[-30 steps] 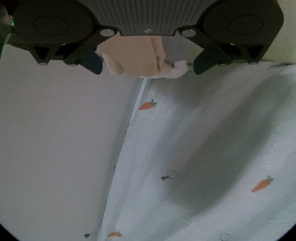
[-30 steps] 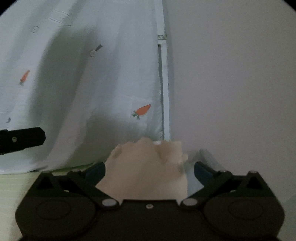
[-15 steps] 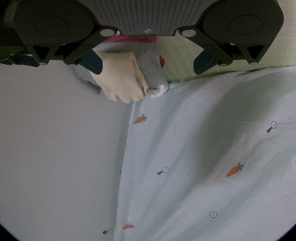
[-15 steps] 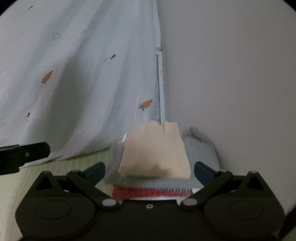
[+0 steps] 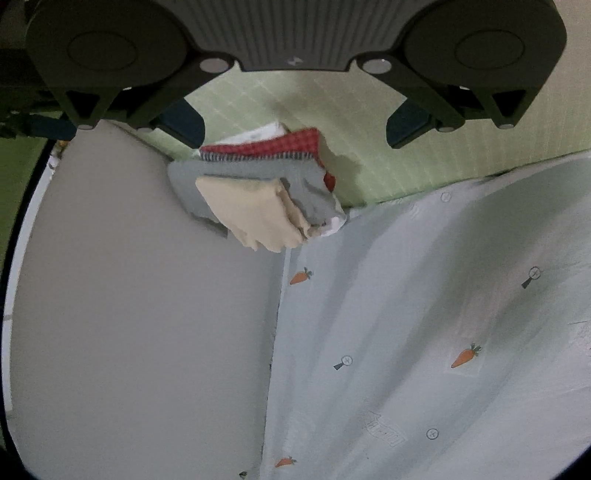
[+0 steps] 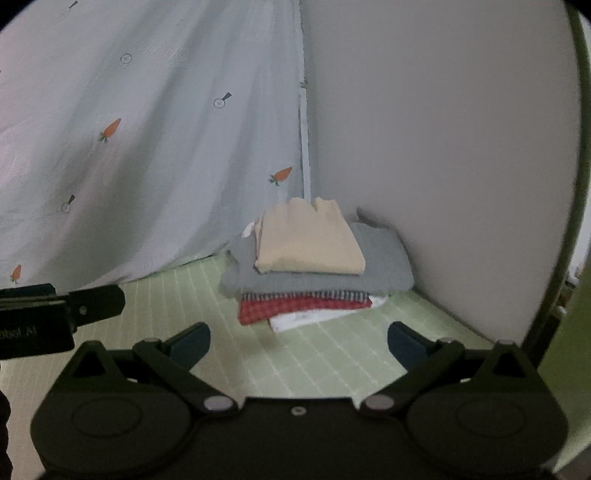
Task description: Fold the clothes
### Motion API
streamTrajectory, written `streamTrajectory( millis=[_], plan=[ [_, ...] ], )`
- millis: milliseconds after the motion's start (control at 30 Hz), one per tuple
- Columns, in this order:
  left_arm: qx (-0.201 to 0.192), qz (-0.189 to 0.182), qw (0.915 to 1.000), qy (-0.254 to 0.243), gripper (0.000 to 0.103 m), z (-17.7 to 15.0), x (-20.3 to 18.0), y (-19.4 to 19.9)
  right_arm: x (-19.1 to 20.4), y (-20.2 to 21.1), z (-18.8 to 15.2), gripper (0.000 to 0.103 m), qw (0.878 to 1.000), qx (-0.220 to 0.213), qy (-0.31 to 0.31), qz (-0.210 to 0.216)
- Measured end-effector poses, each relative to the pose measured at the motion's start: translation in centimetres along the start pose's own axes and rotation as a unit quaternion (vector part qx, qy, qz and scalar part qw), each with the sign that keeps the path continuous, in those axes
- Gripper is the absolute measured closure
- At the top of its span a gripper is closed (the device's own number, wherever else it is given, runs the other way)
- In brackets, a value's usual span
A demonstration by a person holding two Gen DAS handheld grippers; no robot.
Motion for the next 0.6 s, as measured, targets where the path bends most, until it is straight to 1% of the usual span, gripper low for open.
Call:
streamTrajectory(
  millis=[267, 600],
  plan=[
    [0.018, -0.001, 0.9998, 0.005, 0.0, -2.0, 1.3, 2.4, 1.3, 2.9, -2.7, 0.0, 1.0, 0.017, 0.006, -0.008],
    [0.018, -0.002, 0.9998, 0.004, 0.0, -2.7, 1.6, 3.9, 1.9, 3.9, -3.3, 0.0, 1.0, 0.018, 0.012, -0.009]
  ],
)
Point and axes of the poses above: each gripper's, at about its wrist camera, not at the fingertips, and y roughly against the way its jaws point, x to its left, z to its top, the point moved 2 cm from there along -y, roughly the way its jaws point, and after that the axes turned 4 degrees about y, right-handed, at the moved point
